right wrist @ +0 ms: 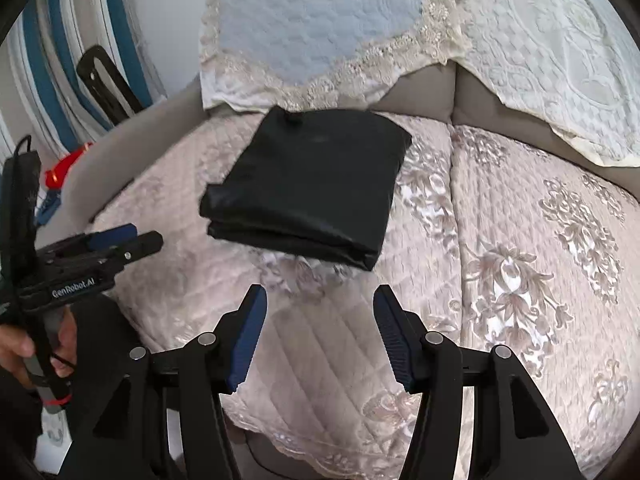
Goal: Fold large clothes
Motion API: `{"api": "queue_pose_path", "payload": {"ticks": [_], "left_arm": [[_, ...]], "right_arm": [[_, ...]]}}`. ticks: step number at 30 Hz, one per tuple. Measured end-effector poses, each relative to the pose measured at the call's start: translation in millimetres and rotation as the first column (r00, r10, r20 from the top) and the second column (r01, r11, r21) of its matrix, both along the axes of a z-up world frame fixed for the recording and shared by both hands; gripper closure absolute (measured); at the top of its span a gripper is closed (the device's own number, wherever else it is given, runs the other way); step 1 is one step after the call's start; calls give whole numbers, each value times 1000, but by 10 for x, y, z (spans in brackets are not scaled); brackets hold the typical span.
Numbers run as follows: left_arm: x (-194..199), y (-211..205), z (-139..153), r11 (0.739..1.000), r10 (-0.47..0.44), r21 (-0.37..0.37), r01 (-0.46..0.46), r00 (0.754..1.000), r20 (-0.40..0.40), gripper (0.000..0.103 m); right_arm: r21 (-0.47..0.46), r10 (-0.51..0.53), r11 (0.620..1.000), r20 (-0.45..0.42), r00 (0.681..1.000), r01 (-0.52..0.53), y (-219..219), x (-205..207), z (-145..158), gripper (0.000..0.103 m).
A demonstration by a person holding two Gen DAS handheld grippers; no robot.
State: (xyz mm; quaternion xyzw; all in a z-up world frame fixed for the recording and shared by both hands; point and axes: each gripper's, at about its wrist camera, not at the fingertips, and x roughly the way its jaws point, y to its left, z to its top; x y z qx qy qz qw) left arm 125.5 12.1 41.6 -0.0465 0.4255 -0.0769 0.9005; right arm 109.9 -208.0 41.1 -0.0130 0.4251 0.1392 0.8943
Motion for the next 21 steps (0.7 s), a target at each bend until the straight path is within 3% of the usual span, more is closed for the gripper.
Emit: {"api": "queue_pose_path", "payload": {"ticks": [21], "left_arm": [[14,34,-170,999,31,22,-31,999,-32,37]], "right_arm": [[0,14,1000,-8,1000,-14,89,-19,-61,46]]}}
